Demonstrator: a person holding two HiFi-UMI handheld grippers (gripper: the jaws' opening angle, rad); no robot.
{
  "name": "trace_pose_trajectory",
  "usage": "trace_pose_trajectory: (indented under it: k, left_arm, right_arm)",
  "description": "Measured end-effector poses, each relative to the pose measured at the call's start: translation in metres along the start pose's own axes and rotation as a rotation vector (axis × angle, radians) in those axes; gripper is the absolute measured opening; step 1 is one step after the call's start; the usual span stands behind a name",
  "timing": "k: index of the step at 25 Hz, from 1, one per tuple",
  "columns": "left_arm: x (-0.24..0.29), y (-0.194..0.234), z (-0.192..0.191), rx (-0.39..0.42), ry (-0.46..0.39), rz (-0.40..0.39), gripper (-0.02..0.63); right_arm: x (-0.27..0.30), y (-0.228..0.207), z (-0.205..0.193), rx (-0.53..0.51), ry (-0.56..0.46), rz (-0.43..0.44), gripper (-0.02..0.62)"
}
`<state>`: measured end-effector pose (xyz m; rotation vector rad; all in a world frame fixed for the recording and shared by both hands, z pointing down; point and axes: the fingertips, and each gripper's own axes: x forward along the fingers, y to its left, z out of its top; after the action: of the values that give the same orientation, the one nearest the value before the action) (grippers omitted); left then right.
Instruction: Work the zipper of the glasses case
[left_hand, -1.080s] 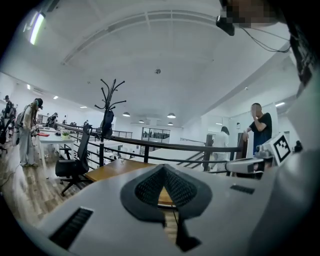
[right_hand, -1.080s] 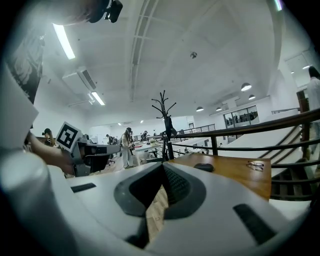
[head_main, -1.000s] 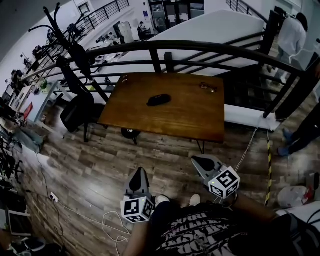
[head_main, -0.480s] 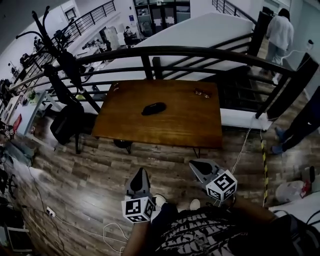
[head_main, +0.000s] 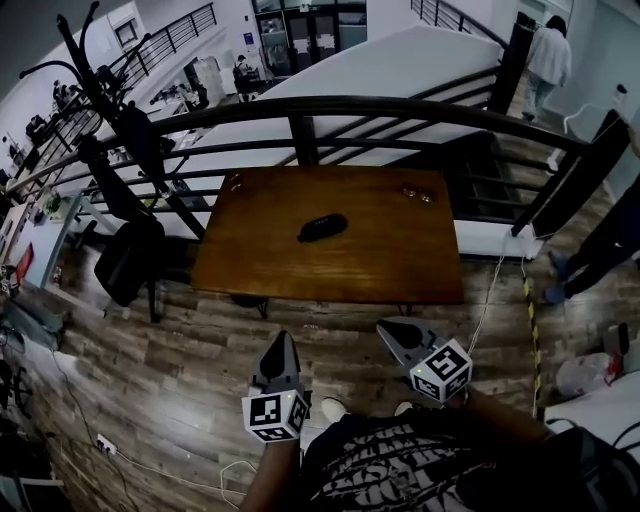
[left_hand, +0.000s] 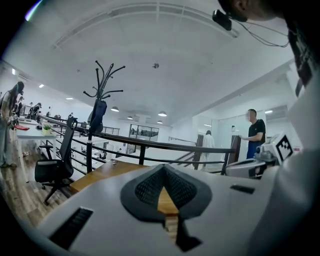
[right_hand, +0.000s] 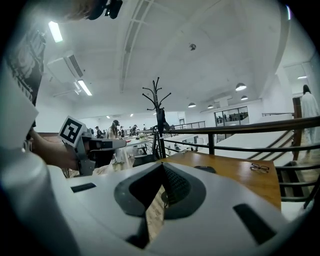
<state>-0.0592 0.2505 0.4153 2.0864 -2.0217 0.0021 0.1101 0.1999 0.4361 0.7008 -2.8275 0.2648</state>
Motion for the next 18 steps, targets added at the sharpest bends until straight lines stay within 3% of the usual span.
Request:
trace_pose_trajectory:
  k: [12, 18]
  left_arm:
    - [0.013, 0.074, -0.008, -0.046, 0.008, -0.076, 0.006]
    - [0.027, 0.085, -0.012, -0.071, 0.021, -0.089, 0.006]
  right_arm:
    - [0.071, 0.025, 0.012, -0.011, 0.037, -0.078, -0.003]
    - [0.080, 0.019, 0.011, -0.008, 0.054, -0.099, -0.003]
